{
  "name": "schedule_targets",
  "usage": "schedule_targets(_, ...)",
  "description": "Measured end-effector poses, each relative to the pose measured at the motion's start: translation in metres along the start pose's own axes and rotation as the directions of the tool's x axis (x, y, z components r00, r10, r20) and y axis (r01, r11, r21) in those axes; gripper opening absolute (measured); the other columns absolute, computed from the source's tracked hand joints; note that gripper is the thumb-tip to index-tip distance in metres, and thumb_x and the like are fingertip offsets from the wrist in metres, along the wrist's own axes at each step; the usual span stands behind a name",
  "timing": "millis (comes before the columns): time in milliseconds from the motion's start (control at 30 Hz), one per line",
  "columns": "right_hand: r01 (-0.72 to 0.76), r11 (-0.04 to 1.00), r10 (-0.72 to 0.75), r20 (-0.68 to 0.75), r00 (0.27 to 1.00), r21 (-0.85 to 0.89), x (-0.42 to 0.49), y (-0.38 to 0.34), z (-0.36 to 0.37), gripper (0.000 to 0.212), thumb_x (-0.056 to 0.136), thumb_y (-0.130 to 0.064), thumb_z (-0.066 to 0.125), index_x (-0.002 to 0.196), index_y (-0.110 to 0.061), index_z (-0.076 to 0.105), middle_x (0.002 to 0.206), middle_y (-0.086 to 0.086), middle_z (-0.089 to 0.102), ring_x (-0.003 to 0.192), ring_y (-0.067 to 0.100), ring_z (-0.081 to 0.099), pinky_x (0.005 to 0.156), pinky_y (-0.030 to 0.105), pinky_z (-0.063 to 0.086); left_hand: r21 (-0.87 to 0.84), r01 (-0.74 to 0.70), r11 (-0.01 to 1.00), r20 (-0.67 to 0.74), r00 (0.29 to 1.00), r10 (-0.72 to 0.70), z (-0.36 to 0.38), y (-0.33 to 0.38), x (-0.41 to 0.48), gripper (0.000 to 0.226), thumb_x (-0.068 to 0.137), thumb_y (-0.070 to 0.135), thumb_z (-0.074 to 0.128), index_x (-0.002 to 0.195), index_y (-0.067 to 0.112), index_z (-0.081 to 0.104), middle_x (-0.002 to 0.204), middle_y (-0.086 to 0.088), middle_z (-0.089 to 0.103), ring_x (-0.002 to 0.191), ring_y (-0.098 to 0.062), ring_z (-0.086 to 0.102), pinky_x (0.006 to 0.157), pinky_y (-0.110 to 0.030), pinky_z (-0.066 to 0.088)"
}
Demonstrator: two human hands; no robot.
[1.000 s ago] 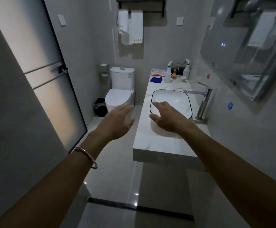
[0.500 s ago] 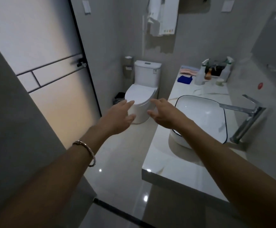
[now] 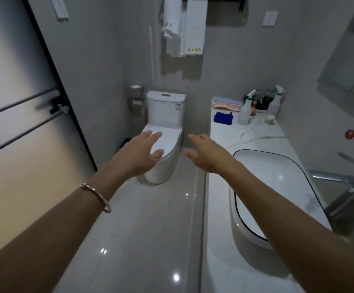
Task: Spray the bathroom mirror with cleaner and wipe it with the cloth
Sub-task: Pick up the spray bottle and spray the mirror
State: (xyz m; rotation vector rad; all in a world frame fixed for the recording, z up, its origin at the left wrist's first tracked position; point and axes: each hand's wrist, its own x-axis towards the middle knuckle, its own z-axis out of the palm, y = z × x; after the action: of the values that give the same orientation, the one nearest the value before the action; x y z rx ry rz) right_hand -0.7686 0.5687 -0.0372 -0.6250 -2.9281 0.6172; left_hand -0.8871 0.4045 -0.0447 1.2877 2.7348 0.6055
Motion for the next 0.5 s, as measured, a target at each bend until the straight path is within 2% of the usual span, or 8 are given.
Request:
schedule_targets(100,0.007,1.0,-0.007,-0.013,1.0,0.025,0.058,-0.02,0.026,0.058,0.099,-0.039,0.041,0.15,-0.022,0.019,0.155,0.007,0.023,0.135,0.026,0.036,0.105,0.042,0.036,0.024,0.003,1.0,0.012,1.0,-0.003,-0.008,-0.045,0.043,0.057,0.094,0.041,0.044,0.147,0.028,0.025,0.154,0.0,0.024,0.142,-0.02,0.02,0.113,-0.046,0.025)
schedule_targets(200,0.001,1.0,-0.001,0.035,0.999,0.023,0.095,-0.03,0.043,0.059,0.098,-0.041,0.042,0.15,-0.024,0.019,0.155,0.006,0.023,0.135,0.027,0.036,0.104,0.043,0.037,0.028,0.003,1.0,0.058,0.998,-0.005,-0.01,-0.07,0.07,0.058,0.095,0.04,0.044,0.147,0.027,0.024,0.155,-0.001,0.022,0.142,-0.02,0.02,0.114,-0.044,0.024)
schedule_targets(500,-0.064,0.998,0.064,-0.043,0.997,0.002,0.207,-0.002,0.022,0.057,0.1,-0.04,0.04,0.15,-0.023,0.018,0.155,0.006,0.021,0.134,0.026,0.038,0.103,0.042,0.038,0.037,-0.056,0.998,0.089,0.995,0.052,-0.012,-0.097,0.178,0.055,0.096,0.039,0.042,0.147,0.025,0.024,0.156,-0.001,0.016,0.142,-0.021,0.02,0.115,-0.039,0.021)
